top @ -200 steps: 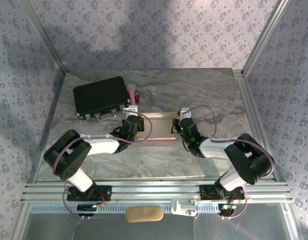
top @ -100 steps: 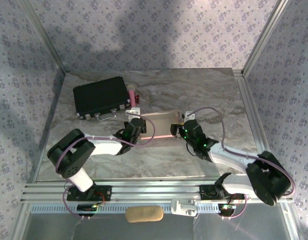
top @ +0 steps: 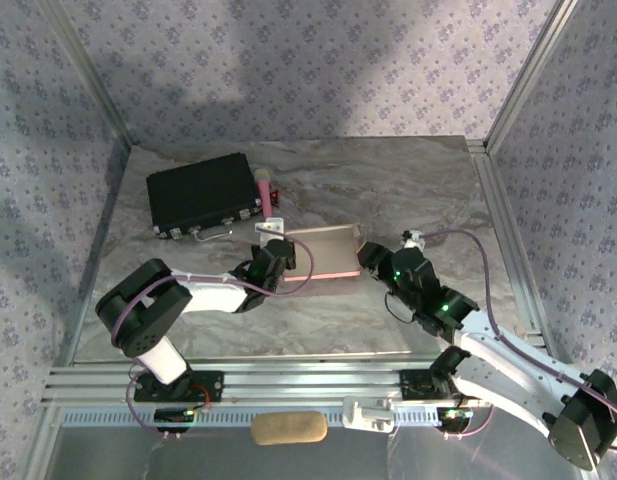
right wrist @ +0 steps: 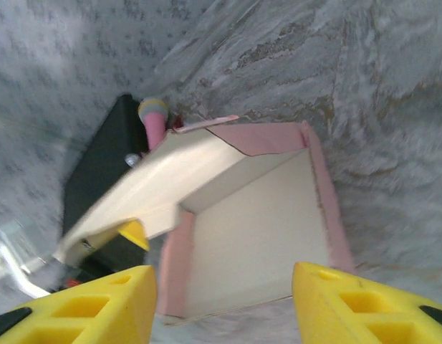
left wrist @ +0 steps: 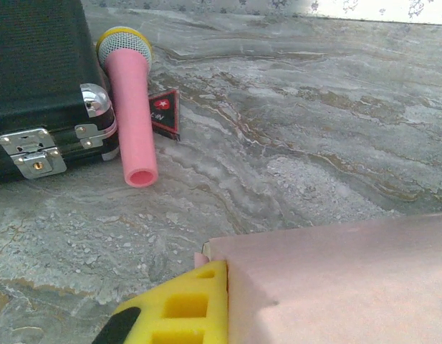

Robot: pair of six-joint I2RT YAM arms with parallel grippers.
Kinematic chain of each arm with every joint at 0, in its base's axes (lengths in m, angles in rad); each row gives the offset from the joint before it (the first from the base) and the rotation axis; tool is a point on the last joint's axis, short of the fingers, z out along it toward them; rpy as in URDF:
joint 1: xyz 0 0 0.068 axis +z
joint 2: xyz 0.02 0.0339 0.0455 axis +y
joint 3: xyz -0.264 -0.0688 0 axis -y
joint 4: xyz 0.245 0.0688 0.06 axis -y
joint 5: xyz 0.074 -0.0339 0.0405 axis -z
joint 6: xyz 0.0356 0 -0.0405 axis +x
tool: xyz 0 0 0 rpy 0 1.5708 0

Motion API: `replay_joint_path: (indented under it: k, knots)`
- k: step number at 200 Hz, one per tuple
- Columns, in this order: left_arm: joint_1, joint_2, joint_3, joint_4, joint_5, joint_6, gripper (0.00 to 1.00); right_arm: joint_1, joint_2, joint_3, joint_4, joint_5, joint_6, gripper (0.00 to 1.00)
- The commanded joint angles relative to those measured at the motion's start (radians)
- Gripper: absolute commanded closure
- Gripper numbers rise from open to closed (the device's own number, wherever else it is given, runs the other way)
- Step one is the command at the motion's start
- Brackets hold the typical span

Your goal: Fold the paper box

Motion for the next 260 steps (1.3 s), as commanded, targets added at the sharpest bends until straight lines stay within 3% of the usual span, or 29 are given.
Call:
replay_joint_path:
  k: [1, 47, 83, 108, 122, 174, 187, 215, 237, 260]
  knots:
    - [-0.017, 0.041, -0.001, -0.117, 0.036, -0.023, 1.0, 0.04, 0.06, 0.098, -0.095, 0.084, 0.363, 0.45]
    - [-0.032, 0.049, 0.014, -0.138, 0.001, -0.026, 1.0, 0.04, 0.288, 0.315, -0.123, 0.067, 0.572, 0.43]
    - [-0.033, 0.043, 0.02, -0.146, -0.004, -0.025, 1.0, -0.008, 0.451, 0.373, -0.086, -0.07, 0.673, 0.5]
    - [-0.035, 0.04, 0.019, -0.147, -0.005, -0.023, 1.0, -0.028, 0.526, 0.365, -0.021, -0.138, 0.71, 0.58]
    - [-0.035, 0.042, 0.021, -0.146, -0.003, -0.023, 1.0, -0.033, 0.55, 0.357, 0.01, -0.158, 0.711, 0.68]
    - [-0.041, 0.022, 0.021, -0.167, -0.003, -0.037, 1.0, -0.014, 0.525, 0.312, -0.014, -0.129, 0.716, 0.95]
    - [-0.042, -0.007, 0.016, -0.186, 0.017, -0.052, 0.85, -0.013, 0.516, 0.284, -0.007, -0.128, 0.72, 1.0]
    - [-0.081, -0.117, -0.003, -0.247, 0.017, -0.101, 0.52, -0.008, 0.51, 0.235, 0.028, -0.143, 0.732, 1.0]
    - [-0.135, -0.229, -0.013, -0.34, 0.001, -0.158, 0.4, -0.002, 0.5, 0.22, 0.027, -0.143, 0.731, 1.0]
    - [-0.187, -0.353, -0.034, -0.45, 0.008, -0.251, 0.35, 0.009, 0.488, 0.2, 0.019, -0.134, 0.731, 1.0]
